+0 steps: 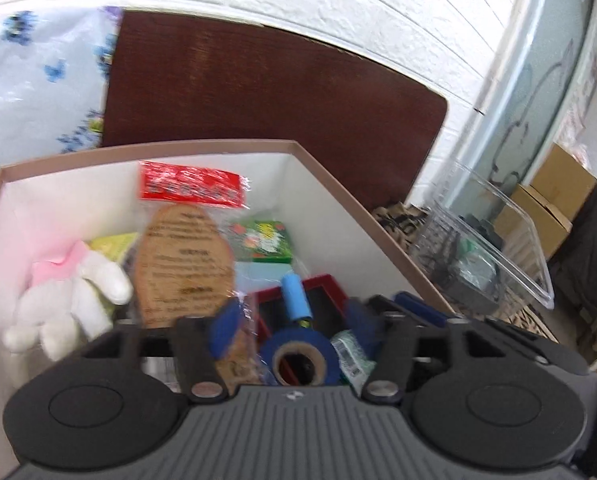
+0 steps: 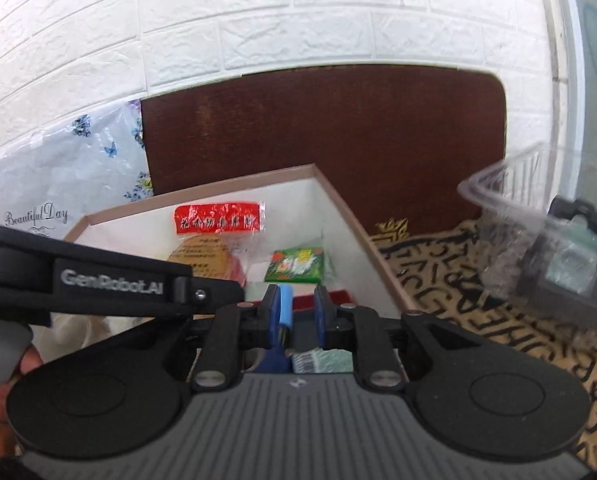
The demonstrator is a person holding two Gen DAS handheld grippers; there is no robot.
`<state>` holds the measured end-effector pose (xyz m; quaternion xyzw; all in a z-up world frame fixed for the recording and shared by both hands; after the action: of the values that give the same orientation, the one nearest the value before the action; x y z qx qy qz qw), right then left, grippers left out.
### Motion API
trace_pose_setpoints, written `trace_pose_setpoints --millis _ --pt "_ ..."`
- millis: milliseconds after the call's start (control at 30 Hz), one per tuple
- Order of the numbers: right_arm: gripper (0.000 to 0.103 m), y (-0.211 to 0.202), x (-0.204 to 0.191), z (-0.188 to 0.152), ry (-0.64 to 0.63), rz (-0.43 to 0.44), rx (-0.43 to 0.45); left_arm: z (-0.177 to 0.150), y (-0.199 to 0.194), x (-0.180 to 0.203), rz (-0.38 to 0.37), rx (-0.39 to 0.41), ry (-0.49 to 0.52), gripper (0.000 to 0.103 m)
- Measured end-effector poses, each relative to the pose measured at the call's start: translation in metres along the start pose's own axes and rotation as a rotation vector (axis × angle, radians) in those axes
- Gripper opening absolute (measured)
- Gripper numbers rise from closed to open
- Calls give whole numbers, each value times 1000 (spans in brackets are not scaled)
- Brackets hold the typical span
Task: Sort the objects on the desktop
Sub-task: 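Lift the tape roll and carry it into the cardboard box, then open the left gripper to drop the tape and withdraw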
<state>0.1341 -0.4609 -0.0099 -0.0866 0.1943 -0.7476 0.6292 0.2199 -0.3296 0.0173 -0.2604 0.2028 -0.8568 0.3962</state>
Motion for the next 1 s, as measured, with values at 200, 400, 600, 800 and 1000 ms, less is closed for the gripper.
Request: trace_pose_setpoints --millis 200,400,600,800,1000 --pt "70 -15 -3 0 -26 -42 36 1 -20 -6 -9 35 -22 98" --pt "89 -30 -6 -1 -31 -42 60 -3 -41 -5 6 48 -13 100" --pt "100 -44 -16 -2 -58 -63 67 -10 -64 2 32 71 34 100" --pt "101 -61 -27 -3 -55 -48 74 -20 -87 3 37 78 28 100" --pt "101 -81 -44 -5 -68 -33 78 -32 -112 5 53 92 54 100"
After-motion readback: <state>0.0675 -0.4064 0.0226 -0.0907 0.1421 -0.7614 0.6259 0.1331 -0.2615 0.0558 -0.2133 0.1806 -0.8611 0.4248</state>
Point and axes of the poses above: each gripper's, at about its wrist camera, not at the fingertips, and y roughly the way its jaws point, x to its right, z to its top, the point moved 1 cm from there along y, roughly the way its jaws point, and after that the axes turned 1 degree about x, right-handed, at the moved point
